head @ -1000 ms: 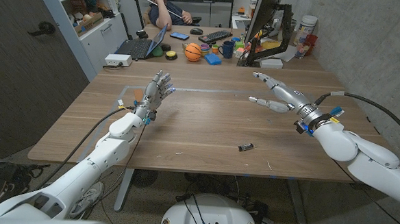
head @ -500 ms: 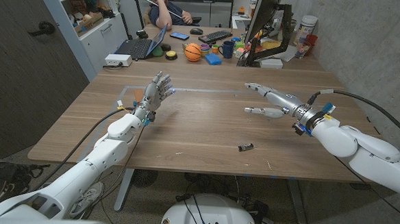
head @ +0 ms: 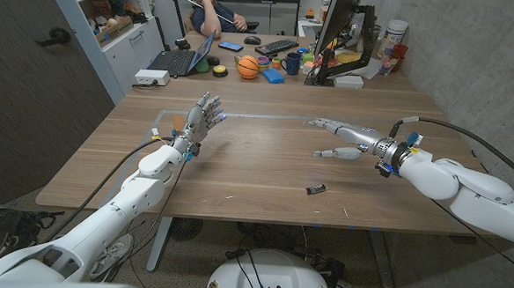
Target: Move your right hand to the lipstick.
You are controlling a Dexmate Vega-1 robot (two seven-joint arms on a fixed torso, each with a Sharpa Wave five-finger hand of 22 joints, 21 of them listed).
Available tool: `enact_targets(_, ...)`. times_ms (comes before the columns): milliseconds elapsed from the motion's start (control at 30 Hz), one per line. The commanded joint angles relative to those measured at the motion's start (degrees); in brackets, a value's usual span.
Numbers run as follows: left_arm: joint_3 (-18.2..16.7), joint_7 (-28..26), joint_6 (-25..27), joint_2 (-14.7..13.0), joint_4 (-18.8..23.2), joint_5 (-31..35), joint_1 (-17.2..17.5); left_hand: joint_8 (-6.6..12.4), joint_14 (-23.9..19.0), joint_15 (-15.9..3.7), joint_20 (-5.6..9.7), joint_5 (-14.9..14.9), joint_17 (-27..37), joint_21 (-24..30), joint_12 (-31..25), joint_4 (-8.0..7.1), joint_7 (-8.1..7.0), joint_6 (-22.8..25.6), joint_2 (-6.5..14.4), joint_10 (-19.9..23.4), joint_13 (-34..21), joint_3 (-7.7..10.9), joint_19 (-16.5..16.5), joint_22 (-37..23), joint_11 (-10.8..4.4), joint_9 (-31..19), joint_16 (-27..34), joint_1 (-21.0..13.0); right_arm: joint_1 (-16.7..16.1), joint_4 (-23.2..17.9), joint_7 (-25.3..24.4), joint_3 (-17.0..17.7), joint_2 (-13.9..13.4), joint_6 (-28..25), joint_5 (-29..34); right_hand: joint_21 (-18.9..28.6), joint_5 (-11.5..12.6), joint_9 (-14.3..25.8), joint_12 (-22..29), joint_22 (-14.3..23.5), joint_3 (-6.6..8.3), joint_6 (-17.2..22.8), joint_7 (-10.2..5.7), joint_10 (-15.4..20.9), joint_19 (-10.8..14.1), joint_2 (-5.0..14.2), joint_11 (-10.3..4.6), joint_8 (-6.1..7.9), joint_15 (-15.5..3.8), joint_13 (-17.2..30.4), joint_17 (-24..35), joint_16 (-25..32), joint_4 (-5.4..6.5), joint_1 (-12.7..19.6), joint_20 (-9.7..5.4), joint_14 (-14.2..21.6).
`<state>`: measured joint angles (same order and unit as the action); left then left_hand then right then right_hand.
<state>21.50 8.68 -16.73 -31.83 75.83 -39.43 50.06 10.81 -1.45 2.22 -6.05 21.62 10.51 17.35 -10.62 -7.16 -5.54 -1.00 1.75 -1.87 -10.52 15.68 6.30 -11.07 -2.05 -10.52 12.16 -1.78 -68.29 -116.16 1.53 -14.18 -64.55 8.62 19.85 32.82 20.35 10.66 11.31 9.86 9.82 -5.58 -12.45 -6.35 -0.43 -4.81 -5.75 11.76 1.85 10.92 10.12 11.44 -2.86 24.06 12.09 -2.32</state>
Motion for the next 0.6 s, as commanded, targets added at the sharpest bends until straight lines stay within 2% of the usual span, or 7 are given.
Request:
enact_targets(33, 0.4, 0.35, -0.24, 0.13, -0.3, 0.58, -0.67, 0.38, 0.07, -0.26, -0.32, 0.21, 0.19, -0.11, -0.19, -0.15, -0.3, 0.17, 0.02, 0.04, -0.21, -0.41, 0.09, -0.13, 0.28, -0.2, -0.14, 0.71, 0.04, -0.93, 2.61, -1.52, -3.23, -1.36, 0.61, -0.43, 0.79, 0.16, 0.13, -0.03, 0.35, 0.51, -0.16, -0.12, 0.74, 0.04, -1.01, 0.29, -0.78, 0.08, 0.17, 0.01, -0.93, 1.63, 0.17, 0.13)
enact_targets(400, 0.38, -0.06, -0.26, 0.05, 0.09, 0.82, -0.6, 0.37, 0.34, -0.47, -0.3, 0.19, 0.21, -0.22, -0.18, -0.55, -0.32, 0.19, -0.1, 0.03, -0.21, -0.87, 0.09, -0.17, 0.29, -0.22, -0.23, 1.12, -1.53, -2.9, 5.87, -0.94, -7.11, -2.74, -1.51, -1.3, 1.98, 0.18, 0.38, -0.05, 1.02, 0.15, -0.16, 0.33, 1.54, 0.49, -1.45, 0.03, -1.43, 0.05, 0.13, 0.05, -2.31, 4.49, 0.15, 0.92)
enact_targets(467, 0.4, -0.05, -0.26, 0.07, 0.13, 0.81, -0.58, 0.38, 0.33, -0.41, -0.28, 0.19, 0.22, -0.24, -0.19, -0.63, -0.27, 0.21, -0.13, 0.05, -0.21, -0.96, 0.08, -0.17, 0.33, -0.23, -0.22, 1.18, -1.7, -3.06, 6.02, -0.94, -7.53, -2.68, -1.69, -1.9, 2.53, 0.2, 0.49, -0.06, 1.7, 0.29, -0.17, 0.6, 1.88, 1.13, -1.65, 0.05, -1.7, 0.03, 0.1, 0.01, -3.17, 6.51, 0.14, 1.35)
enact_targets(500, 0.41, -0.07, -0.3, 0.1, 0.14, 0.82, -0.58, 0.38, 0.35, -0.4, -0.29, 0.19, 0.22, -0.25, -0.2, -0.65, -0.29, 0.22, -0.14, 0.08, -0.21, -0.99, 0.07, -0.18, 0.34, -0.23, -0.23, 1.21, -1.82, -3.07, 5.94, -0.91, -7.67, -2.49, -1.88, -2.75, 3.12, 0.22, 0.55, -0.05, 2.61, 0.57, -0.17, 0.79, 2.38, 1.93, -1.66, 0.08, -1.74, 0.0, 0.08, -0.24, -4.3, 9.24, 0.19, 1.45)
enact_targets(600, 0.44, -0.07, -0.41, 0.16, 0.1, 0.86, -0.59, 0.38, 0.37, -0.44, -0.35, 0.18, 0.22, -0.26, -0.2, -0.76, -0.31, 0.22, -0.17, 0.08, -0.21, -1.12, 0.11, -0.19, 0.39, -0.23, -0.23, 1.3, -1.74, -3.11, 5.78, -1.27, -7.71, -1.75, -1.89, -3.1, 3.21, 0.23, 0.79, -0.04, 2.79, 0.91, -0.14, 1.46, 2.53, 2.02, -1.88, 0.16, -2.13, 0.0, 0.08, -0.11, -4.6, 10.01, 0.22, 2.03)
